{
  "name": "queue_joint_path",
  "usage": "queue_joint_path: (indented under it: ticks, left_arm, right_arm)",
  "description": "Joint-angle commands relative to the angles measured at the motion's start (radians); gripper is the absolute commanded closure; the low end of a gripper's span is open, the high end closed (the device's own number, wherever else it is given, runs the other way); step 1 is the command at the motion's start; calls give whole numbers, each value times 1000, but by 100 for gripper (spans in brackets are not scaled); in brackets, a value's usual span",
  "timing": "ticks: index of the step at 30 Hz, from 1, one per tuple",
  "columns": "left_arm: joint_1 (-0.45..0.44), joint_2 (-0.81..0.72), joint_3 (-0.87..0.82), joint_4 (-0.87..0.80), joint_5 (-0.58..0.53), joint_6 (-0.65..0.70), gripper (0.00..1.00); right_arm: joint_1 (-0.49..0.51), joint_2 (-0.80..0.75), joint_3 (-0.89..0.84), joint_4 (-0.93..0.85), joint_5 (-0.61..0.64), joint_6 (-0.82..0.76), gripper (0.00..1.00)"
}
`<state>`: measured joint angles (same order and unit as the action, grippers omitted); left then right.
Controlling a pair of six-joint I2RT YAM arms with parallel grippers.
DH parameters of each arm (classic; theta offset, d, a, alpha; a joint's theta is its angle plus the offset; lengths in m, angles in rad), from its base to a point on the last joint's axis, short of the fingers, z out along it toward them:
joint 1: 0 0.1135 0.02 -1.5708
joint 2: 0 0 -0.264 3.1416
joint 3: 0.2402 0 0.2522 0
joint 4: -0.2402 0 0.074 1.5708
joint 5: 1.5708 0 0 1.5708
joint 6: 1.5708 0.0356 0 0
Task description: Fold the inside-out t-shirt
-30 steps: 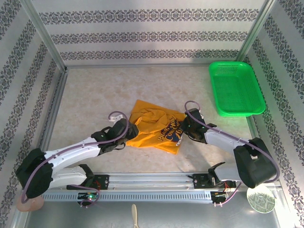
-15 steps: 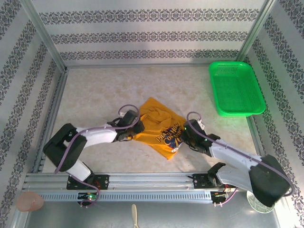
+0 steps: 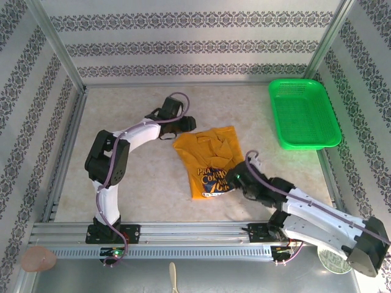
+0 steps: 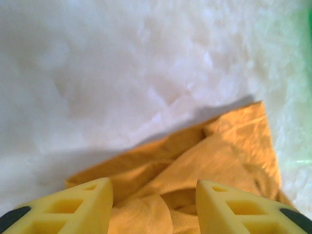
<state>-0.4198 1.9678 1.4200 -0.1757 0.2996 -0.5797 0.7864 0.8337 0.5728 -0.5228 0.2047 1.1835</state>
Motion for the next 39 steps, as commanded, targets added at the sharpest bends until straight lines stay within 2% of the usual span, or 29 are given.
queue_joint_path:
  ticks: [1,4,8,11,15,21,28,30,32,33,39]
  left_arm:
    - [45,-81,33,-106,63,75,50]
    - [55,-141,-4,-129,84,48,50]
    - [57,-241,-152,-90,90,-58,50]
    - [57,-312,-283,-37,92,-164,50]
    - [55,-389,-408,28,70,-253,50]
    - [51,-434,-457,36,57,-288,50]
    - [50,-461,-458,20,53,-284,51]
    - [49,-465,-460,16,50,-281,50]
    - [50,-472,-460,13,49,-277,51]
    - [50,-475,-460,12,49,-274,51]
    - [50,-475,-459,9,43,-258,51]
  right_arm:
    - [-166,80,168,-64,-104,-307,55]
    - [-267,318,368,-61,-242,-518,49]
    - [-259,615,634,-148,-286,-721,46]
    - [-229,782,767,-205,-258,-804,46]
    - [-175,930,890,-288,-142,-869,46]
    - [-145,1039,919,-298,-37,-894,51]
    - [-177,1091,876,-276,20,-900,69]
    - [-194,1097,869,-273,23,-902,78]
    - [-209,1087,862,-266,30,-910,96]
    - [-216,1080,860,-263,29,-911,100]
    - [-274,1016,861,-244,15,-924,100]
